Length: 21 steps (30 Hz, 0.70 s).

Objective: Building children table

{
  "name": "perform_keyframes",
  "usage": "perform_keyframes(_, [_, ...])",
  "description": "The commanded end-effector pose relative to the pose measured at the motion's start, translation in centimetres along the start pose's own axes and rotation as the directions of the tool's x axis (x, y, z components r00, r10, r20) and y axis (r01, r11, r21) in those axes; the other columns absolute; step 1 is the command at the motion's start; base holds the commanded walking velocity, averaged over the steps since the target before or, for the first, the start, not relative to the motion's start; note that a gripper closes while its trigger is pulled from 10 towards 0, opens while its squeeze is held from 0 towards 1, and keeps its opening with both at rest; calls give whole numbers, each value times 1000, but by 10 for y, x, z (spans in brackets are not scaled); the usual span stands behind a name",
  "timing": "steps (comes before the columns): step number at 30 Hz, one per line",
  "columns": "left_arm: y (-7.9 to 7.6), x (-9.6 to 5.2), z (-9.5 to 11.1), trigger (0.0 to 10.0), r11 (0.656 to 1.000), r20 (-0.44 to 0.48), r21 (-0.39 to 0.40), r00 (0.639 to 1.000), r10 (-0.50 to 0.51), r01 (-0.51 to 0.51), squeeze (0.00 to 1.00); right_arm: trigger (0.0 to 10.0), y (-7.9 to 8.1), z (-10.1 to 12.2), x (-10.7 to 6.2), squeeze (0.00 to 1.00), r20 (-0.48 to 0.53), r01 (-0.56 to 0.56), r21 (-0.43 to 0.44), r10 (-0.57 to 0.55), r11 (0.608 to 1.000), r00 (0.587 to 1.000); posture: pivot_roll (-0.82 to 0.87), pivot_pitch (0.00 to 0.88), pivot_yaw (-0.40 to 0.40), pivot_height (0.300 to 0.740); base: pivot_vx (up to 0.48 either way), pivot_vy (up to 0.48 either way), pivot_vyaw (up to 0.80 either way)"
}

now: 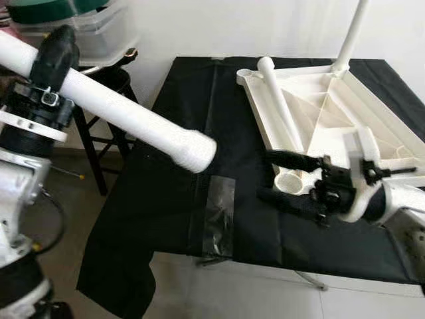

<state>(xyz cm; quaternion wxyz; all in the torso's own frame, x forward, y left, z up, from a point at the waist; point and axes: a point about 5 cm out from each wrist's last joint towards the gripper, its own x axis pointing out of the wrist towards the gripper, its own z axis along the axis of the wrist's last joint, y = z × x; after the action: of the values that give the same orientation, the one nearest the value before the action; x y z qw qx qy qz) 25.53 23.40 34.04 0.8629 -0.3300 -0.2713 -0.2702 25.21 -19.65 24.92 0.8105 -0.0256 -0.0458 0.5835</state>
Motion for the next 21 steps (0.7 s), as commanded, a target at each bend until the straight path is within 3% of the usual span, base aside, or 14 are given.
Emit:
perform_keyframes(1, [-5, 3, -16, 0, 994, -121, 99, 992, -30, 43, 0, 10000, 4, 11, 3, 1000, 6, -36, -50, 36, 998, 999, -86, 94, 59, 740, 0, 0, 0])
perform_keyframes(2, [-10, 7, -38, 0, 968, -254, 230, 966, -40, 100, 0, 10000, 5, 13, 14, 1000, -33, -78, -99, 75, 992, 997, -87, 92, 57, 740, 0, 0, 0])
perform_keyframes(3, [-11, 7, -43, 0, 961, -276, 251, 960, -41, 114, 0, 10000, 6, 12, 17, 1000, -46, -89, -109, 84, 990, 995, -87, 92, 57, 740, 0, 0, 0])
perform_keyframes(4, [-11, 7, -44, 0, 958, -289, 262, 956, -42, 121, 0, 10000, 7, 12, 18, 1000, -53, -94, -114, 89, 989, 995, -87, 92, 57, 740, 0, 0, 0])
perform_keyframes(6, [-20, 10, -69, 0, 940, -393, 265, 914, -100, 217, 0, 10000, 7, 2, 40, 1000, -124, -126, -164, 107, 978, 987, -84, 91, 54, 740, 0, 0, 0])
perform_keyframes(8, [-28, 11, -88, 0, 926, -462, 240, 873, -155, 292, 0, 10000, 6, -3, 63, 988, -141, -135, -151, 114, 979, 983, -77, 88, 47, 740, 0, 0, 0])
perform_keyframes(9, [-28, 11, -88, 0, 926, -462, 240, 873, -155, 292, 0, 10000, 6, -3, 63, 988, -141, -135, -151, 114, 979, 983, -77, 88, 47, 740, 0, 0, 0])
perform_keyframes(10, [-32, 13, -94, 0, 922, -473, 229, 863, -174, 311, 0, 10000, 2, -5, 72, 478, -138, -106, -153, 85, 983, 987, -74, 87, 44, 740, 0, 0, 0])
perform_keyframes(11, [-35, 15, -98, 0, 917, -483, 222, 854, -193, 332, 0, 10000, -2, -6, 81, 478, -137, -75, -164, 52, 984, 989, -74, 87, 44, 740, 0, 0, 0])
perform_keyframes(15, [-35, 15, -99, 0, 915, -484, 222, 853, -196, 337, 0, 10000, -3, -7, 83, 478, -137, -69, -167, 46, 983, 989, -74, 87, 44, 740, 0, 0, 0])
perform_keyframes(16, [-40, 17, -104, 0, 911, -484, 201, 845, -226, 359, 0, 10000, -8, -13, 93, 0, -138, -29, -145, 8, 989, 990, -63, 88, 35, 740, 0, 0, 0])
perform_keyframes(19, [-46, 18, -109, 0, 908, -483, 173, 836, -260, 382, 0, 10000, -11, -18, 103, 0, -131, 3, -115, -18, 993, 991, -57, 89, 32, 740, 0, 0, 0])
perform_keyframes(21, [-55, 21, -118, 0, 902, -470, 129, 826, -311, 413, 0, 10000, -8, -28, 119, 0, -142, 3, -60, -12, 998, 990, -59, 89, 33, 740, 0, 0, 0])
